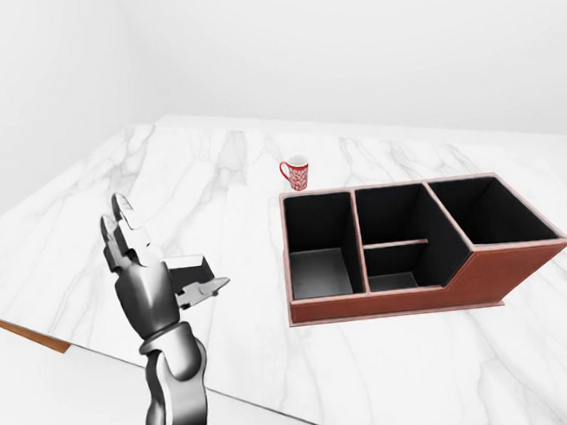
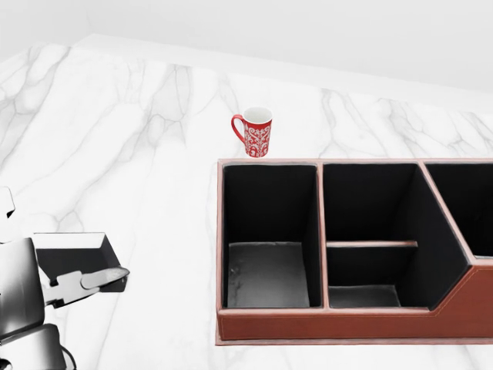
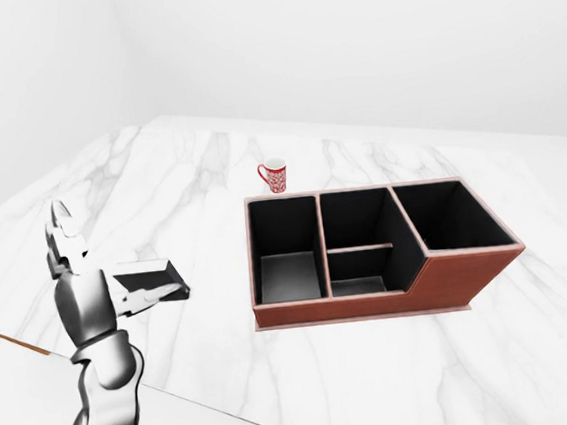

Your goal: Pick up the book and place it in the left compartment of the caddy.

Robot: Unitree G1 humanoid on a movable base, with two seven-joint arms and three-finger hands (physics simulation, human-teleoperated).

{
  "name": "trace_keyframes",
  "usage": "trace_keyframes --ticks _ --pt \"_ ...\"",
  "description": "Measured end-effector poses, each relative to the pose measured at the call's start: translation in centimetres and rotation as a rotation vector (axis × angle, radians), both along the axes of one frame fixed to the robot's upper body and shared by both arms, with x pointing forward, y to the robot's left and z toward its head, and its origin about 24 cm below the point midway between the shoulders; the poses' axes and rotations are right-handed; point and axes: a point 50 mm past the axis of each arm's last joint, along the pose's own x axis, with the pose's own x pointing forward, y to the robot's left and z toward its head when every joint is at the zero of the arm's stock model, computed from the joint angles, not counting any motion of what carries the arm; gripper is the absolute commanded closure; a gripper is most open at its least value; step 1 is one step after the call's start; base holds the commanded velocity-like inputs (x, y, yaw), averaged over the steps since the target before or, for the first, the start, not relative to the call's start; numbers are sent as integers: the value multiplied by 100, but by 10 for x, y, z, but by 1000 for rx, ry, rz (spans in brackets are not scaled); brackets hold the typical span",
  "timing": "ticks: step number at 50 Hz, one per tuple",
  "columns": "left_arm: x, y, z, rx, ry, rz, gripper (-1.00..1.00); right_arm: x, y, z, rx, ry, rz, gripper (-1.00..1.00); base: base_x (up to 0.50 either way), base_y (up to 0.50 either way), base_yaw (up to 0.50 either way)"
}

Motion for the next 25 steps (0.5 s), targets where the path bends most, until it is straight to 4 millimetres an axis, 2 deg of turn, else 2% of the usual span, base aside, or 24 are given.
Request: trace_keyframes --ticks 15,25 --pt "-5 -2 13 291 -90 175 -100 -1 0 1 -4 -5 -1 -100 0 0 0" --pt "-3 -10 11 482 -83 200 -100 -1 0 2 -7 -6 0 -100 0 0 0"
